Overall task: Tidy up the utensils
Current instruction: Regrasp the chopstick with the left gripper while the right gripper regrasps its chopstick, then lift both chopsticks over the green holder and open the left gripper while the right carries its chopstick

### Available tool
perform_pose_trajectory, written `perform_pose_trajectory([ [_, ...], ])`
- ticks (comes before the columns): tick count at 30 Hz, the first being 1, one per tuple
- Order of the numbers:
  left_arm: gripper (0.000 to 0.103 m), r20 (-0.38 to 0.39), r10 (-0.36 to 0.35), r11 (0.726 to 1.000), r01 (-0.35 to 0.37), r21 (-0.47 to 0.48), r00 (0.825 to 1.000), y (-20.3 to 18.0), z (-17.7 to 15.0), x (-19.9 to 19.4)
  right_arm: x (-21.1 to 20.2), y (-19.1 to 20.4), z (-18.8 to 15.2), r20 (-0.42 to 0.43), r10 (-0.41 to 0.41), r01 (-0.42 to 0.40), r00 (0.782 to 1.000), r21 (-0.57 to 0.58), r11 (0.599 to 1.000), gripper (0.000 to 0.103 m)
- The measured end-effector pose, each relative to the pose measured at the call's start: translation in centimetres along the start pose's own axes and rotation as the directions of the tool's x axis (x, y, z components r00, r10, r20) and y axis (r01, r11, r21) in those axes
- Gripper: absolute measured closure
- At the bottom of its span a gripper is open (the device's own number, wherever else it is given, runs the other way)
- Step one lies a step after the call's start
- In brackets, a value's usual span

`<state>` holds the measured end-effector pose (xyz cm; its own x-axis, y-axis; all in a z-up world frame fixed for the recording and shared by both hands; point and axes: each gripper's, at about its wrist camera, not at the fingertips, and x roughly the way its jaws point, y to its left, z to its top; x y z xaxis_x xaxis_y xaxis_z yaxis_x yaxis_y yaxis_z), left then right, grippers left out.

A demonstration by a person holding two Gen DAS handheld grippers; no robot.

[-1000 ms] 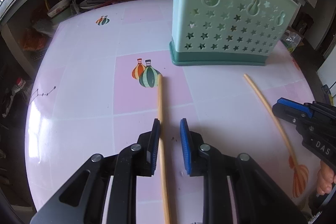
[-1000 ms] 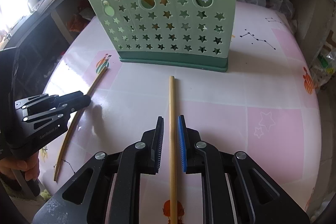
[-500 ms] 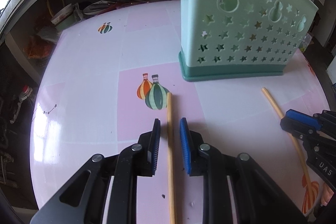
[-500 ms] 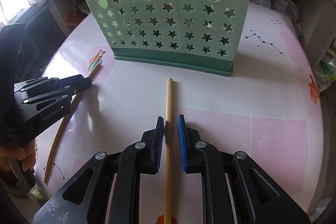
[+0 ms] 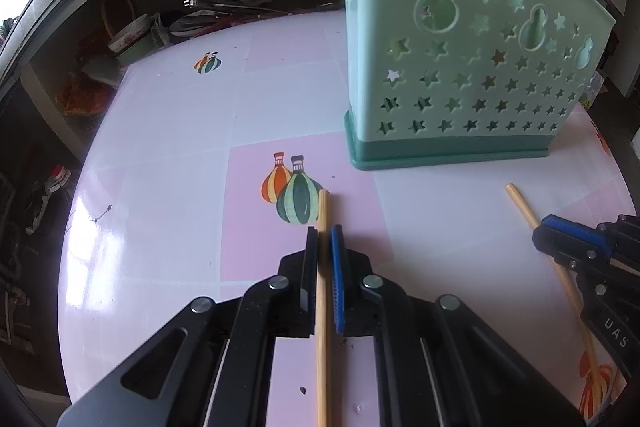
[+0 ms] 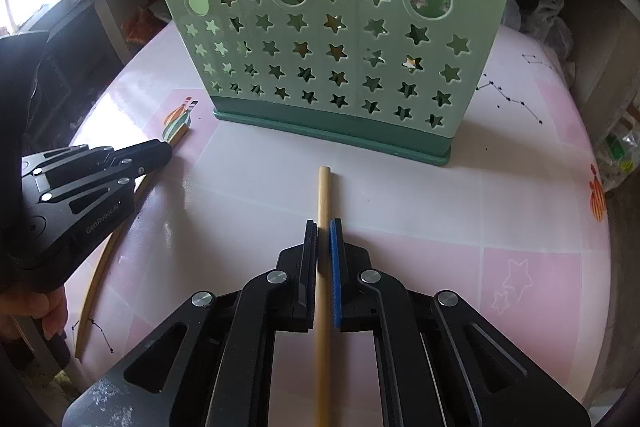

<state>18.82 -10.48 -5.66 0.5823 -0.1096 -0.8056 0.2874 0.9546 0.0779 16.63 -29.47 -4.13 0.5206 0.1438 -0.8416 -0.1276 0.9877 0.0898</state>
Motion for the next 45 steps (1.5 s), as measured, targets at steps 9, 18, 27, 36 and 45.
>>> perform_pose_trajectory([
  [9, 0.097, 0.000, -0.003, 1.000, 0.003, -0.007, 1.000, -0.2, -1.3, -1.1, -0.6, 0.4, -0.6, -0.005, -0.004, 0.004, 1.000, -0.016, 1.000, 0.098],
  [18, 0.097, -0.001, -0.012, 1.000, 0.012, -0.009, 1.000, 0.0, -2.0, -1.6, -0.5, 0.9, -0.6, -0.056, -0.015, 0.014, 0.998, -0.027, 1.000, 0.096],
  [27, 0.097, 0.001, -0.016, 1.000, 0.016, -0.013, 1.000, 0.0, -2.1, -1.7, -0.5, 1.0, -0.5, -0.038, -0.024, 0.022, 0.999, -0.038, 0.999, 0.098],
  [36, 0.097, -0.002, -0.019, 0.999, 0.019, -0.028, 1.000, 0.3, -2.2, -1.7, -2.8, 0.0, 0.3, 0.026, -0.006, 0.006, 1.000, 0.006, 1.000, 0.099],
  [45, 0.097, 0.030, -0.021, 0.999, 0.022, -0.032, 0.999, 0.6, -2.1, -2.9, -6.6, -0.9, 1.2, 0.128, 0.017, -0.023, 0.992, 0.048, 0.999, 0.099],
])
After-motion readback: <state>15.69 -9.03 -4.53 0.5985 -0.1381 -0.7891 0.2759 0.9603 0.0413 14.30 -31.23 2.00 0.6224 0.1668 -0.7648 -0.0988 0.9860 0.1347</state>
